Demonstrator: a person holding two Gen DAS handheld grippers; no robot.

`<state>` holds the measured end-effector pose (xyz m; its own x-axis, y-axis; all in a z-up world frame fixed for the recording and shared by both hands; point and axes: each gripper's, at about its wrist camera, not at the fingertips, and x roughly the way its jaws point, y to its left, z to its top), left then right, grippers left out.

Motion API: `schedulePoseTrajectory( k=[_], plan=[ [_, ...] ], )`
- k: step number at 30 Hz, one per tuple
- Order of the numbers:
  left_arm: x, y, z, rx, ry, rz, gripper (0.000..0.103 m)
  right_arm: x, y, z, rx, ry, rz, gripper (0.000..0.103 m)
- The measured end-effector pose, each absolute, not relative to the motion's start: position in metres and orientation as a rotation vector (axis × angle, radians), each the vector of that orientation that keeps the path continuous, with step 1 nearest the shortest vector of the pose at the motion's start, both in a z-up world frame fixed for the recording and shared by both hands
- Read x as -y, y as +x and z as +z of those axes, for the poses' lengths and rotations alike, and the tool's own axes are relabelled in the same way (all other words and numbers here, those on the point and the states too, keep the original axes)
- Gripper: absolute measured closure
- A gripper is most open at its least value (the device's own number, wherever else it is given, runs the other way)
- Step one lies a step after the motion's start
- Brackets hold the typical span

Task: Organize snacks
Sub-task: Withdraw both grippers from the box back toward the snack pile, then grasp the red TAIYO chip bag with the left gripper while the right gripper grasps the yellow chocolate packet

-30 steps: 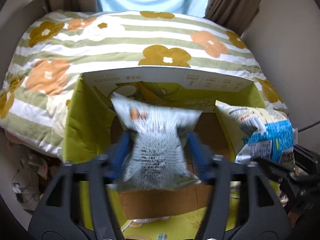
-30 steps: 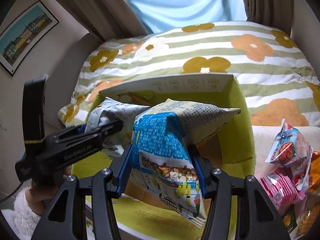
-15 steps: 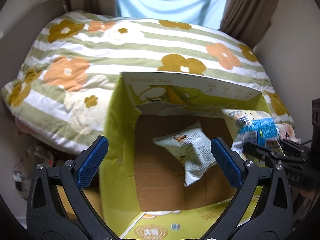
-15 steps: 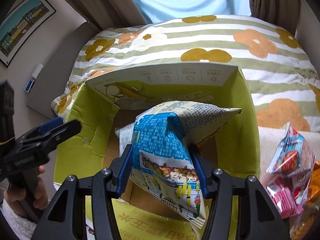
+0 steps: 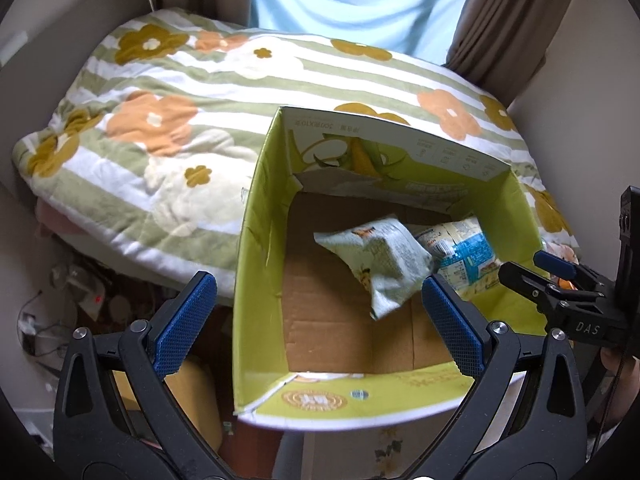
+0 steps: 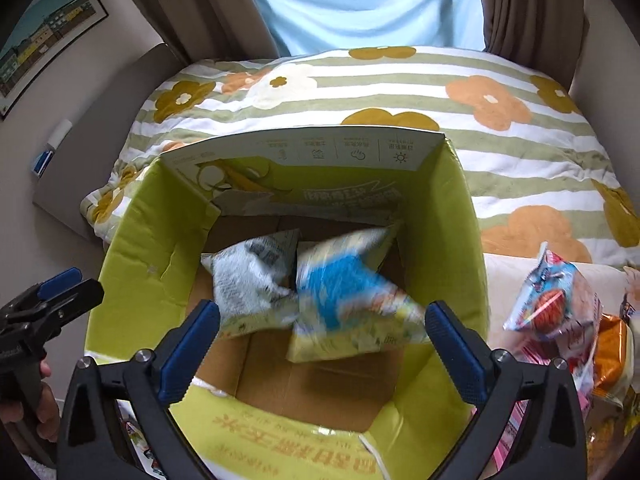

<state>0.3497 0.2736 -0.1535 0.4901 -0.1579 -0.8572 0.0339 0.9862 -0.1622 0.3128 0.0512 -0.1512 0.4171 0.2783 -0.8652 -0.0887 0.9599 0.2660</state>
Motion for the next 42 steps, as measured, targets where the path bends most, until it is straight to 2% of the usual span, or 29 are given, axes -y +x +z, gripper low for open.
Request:
schedulePoseTrajectory(
  k=[11,23,33,42],
  plan=[
    [-0.26,0.312,-0.115,-0.944,-0.077,-0.175,0.001,-0.052,0.273,-0.118,-1.061,0.225,0.199,0.001],
    [-0.205,0.283,-0.105,-0.93,-0.053,-0.319,0.001,-0.008,0.22,-0.087,-1.013,0.269,0.084,0.001],
    [-0.095,0.241,-0.102,-0.934,-0.022,-0.399,0.001,0.089,0.167,-0.077,-0.983,0.306,0.002,0.001],
    [0.019,0.189,-0.121,-1.007,-0.023,-0.443,0.001,0.2,0.116,-0.076,-0.997,0.243,-0.045,0.001]
  ],
)
